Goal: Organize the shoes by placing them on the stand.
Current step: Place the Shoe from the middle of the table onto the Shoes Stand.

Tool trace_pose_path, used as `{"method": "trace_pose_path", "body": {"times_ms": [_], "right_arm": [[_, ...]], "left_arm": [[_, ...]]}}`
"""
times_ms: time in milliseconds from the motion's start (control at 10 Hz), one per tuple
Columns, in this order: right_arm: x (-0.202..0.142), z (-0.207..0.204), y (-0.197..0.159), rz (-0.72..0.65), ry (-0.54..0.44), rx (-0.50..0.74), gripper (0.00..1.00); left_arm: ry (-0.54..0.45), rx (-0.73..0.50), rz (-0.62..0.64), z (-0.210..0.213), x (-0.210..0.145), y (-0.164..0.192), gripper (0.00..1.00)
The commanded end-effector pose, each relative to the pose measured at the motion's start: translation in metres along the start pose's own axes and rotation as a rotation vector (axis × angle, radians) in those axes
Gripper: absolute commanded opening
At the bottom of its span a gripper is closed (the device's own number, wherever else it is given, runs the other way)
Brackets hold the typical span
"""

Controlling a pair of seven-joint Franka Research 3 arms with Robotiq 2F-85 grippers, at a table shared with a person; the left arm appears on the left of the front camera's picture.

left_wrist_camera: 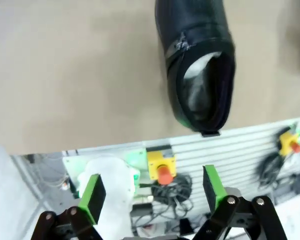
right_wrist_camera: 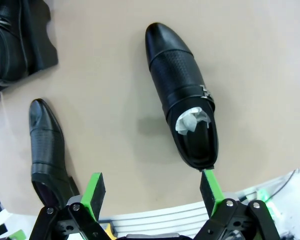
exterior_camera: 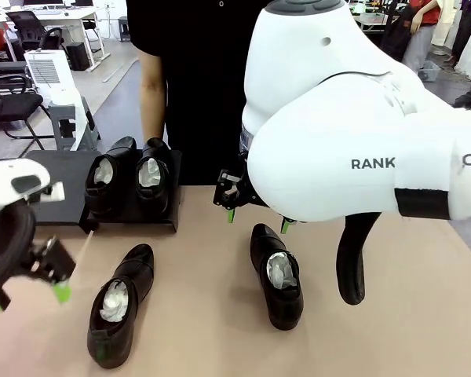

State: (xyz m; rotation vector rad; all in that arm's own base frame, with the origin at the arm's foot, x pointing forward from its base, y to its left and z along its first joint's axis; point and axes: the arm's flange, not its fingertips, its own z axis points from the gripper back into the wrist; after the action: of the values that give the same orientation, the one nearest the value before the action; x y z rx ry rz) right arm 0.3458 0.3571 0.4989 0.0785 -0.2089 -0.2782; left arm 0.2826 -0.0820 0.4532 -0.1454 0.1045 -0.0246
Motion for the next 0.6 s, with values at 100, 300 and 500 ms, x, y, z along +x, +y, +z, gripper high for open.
{"method": "trace_pose_path", "body": {"times_ms": [100, 300, 500], "right_arm": [[0.004, 0.002, 0.002, 0.017, -0.002, -0.012, 1.0], [0.004, 0.002, 0.002, 0.017, -0.002, -0.012, 1.0], [0.004, 0.002, 0.002, 0.017, -0.002, -0.012, 1.0]], "left_arm": [[-0.021, 0.012, -0.101, -0.043, -0.005, 0.023, 1.0], [0.022, -0.003, -0.073, -0.009, 0.012, 0.01, 1.0], [-0.033, 0.006, -0.057, -0.008, 0.022, 0.011, 1.0]]}}
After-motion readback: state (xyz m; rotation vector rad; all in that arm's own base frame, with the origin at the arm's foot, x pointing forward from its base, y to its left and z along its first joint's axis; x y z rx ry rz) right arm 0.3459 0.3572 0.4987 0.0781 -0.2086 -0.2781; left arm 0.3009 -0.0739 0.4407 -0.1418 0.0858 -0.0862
